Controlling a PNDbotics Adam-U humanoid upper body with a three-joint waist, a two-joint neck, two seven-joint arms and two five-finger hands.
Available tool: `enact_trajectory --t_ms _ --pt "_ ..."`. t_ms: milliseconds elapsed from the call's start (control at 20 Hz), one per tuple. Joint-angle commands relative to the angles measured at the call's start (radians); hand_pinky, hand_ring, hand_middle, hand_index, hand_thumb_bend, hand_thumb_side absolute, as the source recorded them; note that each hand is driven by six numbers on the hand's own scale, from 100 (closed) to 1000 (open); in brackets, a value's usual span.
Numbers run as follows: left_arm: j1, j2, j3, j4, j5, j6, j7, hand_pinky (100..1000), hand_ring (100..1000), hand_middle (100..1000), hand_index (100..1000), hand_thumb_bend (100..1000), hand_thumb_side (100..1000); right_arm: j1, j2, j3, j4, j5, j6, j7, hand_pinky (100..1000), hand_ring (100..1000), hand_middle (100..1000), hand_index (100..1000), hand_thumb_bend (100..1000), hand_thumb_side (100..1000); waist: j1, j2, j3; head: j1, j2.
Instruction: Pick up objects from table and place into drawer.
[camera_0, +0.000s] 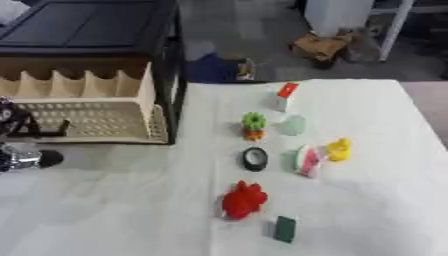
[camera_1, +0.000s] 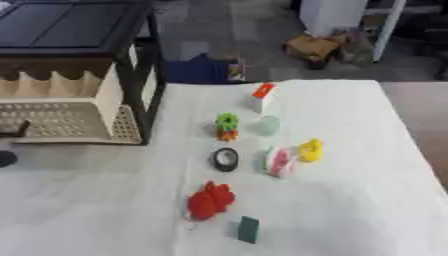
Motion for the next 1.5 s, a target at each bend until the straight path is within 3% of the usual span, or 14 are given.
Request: enact_trajectory --t_ms 50,1500 --pt "0.011 0.054 0.022 -0.049 0.006 0.013 0.0 100 100 100 752 561 1000 -0.006 -0.015 -0.01 -0.017 -0.007 -0.001 -0.003 684 642 619 842 100 1000 -0.001 -0.023 0.004 0.014 -0.004" --pt "0.128 0.103 0.064 -0.138 -0.025 0.022 -0.02 100 100 100 752 560 1000 -0.008 -0.012 -0.013 -0.017 -0.01 -0.002 -0.007 683 643 621 842 100 1000 -0.015 -0.024 0.011 0.012 -0.017"
